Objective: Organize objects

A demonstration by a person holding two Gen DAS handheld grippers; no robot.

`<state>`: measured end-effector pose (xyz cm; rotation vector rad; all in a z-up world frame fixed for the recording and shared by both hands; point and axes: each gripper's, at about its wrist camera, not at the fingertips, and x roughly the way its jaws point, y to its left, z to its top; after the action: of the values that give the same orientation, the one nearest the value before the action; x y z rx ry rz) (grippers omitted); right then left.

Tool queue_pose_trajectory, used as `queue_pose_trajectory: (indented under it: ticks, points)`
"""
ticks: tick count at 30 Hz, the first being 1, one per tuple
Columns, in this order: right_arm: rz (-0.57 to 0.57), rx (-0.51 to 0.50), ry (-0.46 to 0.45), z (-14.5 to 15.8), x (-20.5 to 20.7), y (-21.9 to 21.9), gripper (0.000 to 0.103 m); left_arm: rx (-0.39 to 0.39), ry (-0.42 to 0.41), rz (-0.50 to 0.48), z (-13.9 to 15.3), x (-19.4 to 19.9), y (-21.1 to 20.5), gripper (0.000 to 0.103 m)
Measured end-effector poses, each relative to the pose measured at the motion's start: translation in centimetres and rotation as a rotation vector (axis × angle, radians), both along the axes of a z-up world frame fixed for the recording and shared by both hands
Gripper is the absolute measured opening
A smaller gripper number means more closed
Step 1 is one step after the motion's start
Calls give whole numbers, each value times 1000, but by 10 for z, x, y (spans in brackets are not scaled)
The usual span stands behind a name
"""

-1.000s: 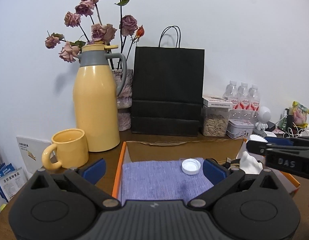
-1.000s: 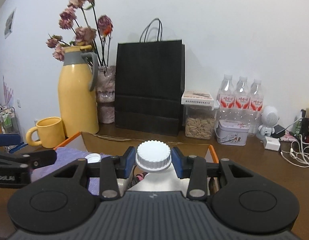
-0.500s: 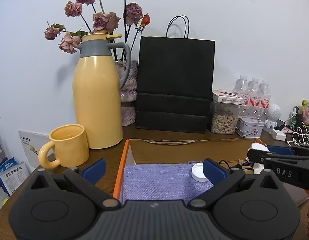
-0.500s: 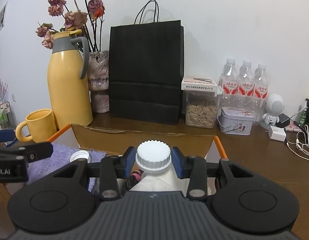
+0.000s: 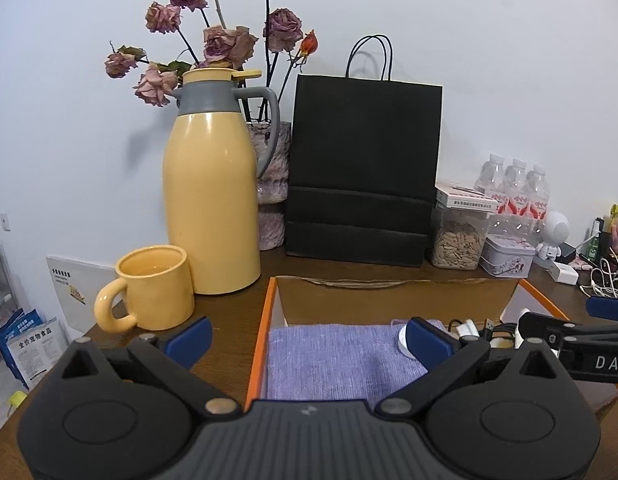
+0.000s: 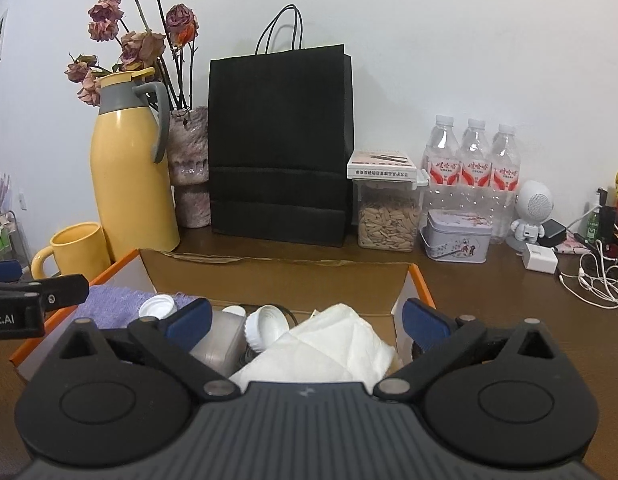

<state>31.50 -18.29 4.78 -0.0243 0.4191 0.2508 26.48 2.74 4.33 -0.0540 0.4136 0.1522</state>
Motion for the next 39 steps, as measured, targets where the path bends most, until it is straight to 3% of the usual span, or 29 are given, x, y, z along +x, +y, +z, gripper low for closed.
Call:
queue_pose_trajectory:
  ticks: [13, 26, 39]
  points:
    - [36, -15, 5, 14, -83, -14, 103, -3, 44, -74, 8, -74, -10, 103]
    - [36, 8, 46, -2, -184, -25, 103, -78, 109, -122, -17, -176, -12, 103]
    - [23, 25, 56, -8, -213, -34, 103, -99, 157, -143, -28, -196, -17, 103]
